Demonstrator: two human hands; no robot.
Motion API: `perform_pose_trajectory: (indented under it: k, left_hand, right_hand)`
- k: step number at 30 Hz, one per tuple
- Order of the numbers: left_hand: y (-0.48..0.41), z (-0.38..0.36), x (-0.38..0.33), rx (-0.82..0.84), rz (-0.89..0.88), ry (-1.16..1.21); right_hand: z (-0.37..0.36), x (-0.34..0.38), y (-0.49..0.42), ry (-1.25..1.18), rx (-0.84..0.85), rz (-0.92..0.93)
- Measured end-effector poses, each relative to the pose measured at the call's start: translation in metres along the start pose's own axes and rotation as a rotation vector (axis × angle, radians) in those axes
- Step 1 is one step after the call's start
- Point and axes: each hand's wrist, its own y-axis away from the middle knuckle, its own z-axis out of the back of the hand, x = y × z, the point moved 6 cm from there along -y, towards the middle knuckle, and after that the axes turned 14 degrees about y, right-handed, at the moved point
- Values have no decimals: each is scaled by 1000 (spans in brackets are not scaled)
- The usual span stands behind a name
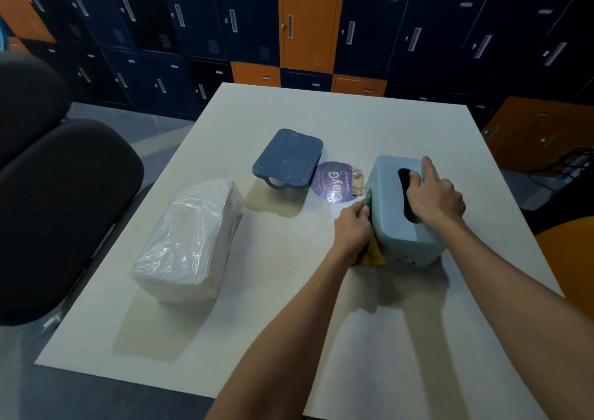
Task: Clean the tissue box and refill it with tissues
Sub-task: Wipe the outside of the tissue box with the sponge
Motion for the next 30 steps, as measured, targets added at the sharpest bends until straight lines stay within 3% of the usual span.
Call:
perform_pose_trajectory:
  k: [8,19,24,30]
  left_hand:
    - [49,10,23,79,-21,-16]
    - [-27,-2,0,-7,18,70]
    - [18,4,18,21,-112,59]
    - [48,12,28,94,-104,7]
  right_hand:
    - [3,1,3,25,-14,36]
    - [2,2,5,36,-12,36]
    - [2,3,5,36,-7,35]
    - [3,3,6,51,-8,37]
